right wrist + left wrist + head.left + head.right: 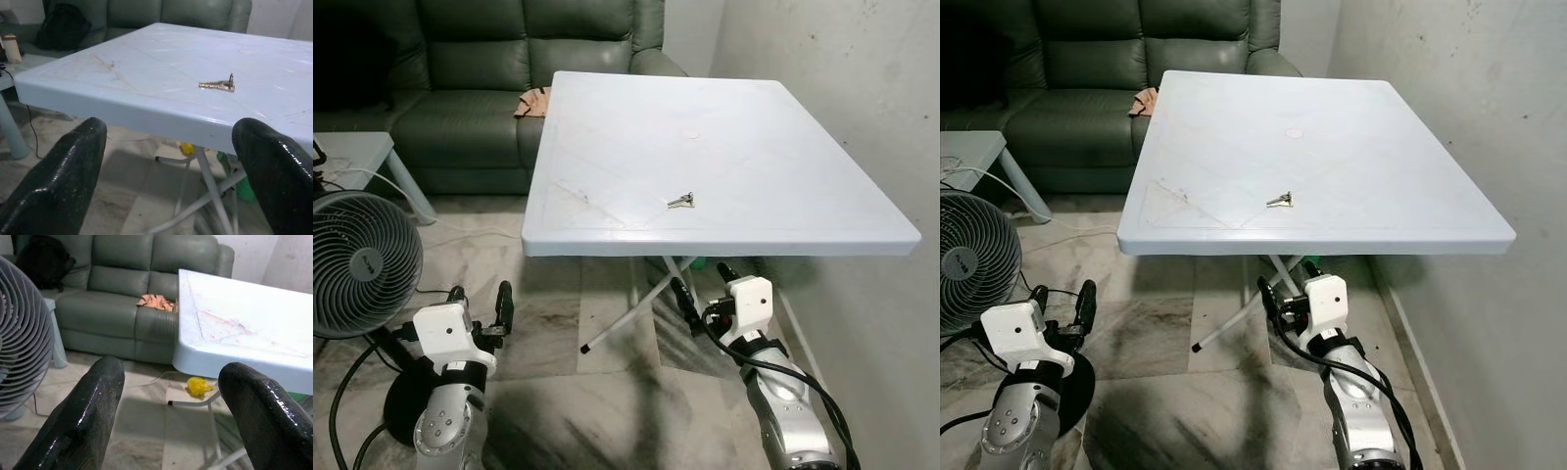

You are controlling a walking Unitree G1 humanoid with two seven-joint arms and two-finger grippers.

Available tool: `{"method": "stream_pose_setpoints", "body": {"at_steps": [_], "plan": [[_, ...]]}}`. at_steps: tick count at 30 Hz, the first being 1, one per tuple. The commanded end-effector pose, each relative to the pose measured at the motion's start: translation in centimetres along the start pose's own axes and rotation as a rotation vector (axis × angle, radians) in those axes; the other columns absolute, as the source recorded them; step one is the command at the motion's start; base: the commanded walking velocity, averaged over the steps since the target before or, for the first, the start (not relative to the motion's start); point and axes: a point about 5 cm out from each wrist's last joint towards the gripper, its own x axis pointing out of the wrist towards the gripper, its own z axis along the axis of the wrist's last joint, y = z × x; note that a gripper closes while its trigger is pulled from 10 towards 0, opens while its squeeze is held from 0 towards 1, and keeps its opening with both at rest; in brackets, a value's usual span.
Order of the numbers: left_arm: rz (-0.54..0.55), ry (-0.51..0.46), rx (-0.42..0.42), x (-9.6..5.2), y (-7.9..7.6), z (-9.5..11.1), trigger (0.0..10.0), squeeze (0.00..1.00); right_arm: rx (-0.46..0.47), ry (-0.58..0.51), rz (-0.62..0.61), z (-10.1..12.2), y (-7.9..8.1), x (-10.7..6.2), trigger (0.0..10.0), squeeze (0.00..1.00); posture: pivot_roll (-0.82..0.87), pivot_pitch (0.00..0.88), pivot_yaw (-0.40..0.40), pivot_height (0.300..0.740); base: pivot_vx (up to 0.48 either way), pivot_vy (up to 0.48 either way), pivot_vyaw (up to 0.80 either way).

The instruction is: Hang keys on a hook

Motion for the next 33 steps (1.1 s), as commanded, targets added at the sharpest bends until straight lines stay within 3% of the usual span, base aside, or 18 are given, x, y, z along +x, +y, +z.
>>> {"method": "stream_pose_setpoints", "body": {"at_steps": [1, 8, 16, 33], "plan": [[0.009, -0.014, -0.007, 0.2, -0.1, 0.7, 10.0, 0.00, 0.004, -0.016, 0.007, 0.6, 0.1, 0.2, 10.0, 0.00, -0.03, 0.000, -0.040, 0.740, 0.000, 0.000, 0.00], [0.014, -0.033, -0.012, 0.7, -0.2, 1.7, 10.0, 0.00, 0.003, -0.042, 0.035, 1.9, 0.4, 1.5, 10.0, 0.00, -0.02, 0.000, -0.047, 0.740, 0.000, 0.000, 0.00], [0.023, -0.025, -0.003, 0.8, -0.2, 2.0, 10.0, 0.00, -0.004, -0.050, 0.054, 2.5, 0.6, 1.9, 10.0, 0.00, -0.01, 0.000, -0.050, 0.740, 0.155, 0.000, 0.00], [-0.018, -0.023, -0.018, 0.7, -1.2, 2.1, 10.0, 0.00, -0.001, -0.045, 0.057, 2.5, 0.6, 1.8, 10.0, 0.00, -0.02, 0.000, -0.049, 0.740, 0.479, 0.000, 0.00]]}}
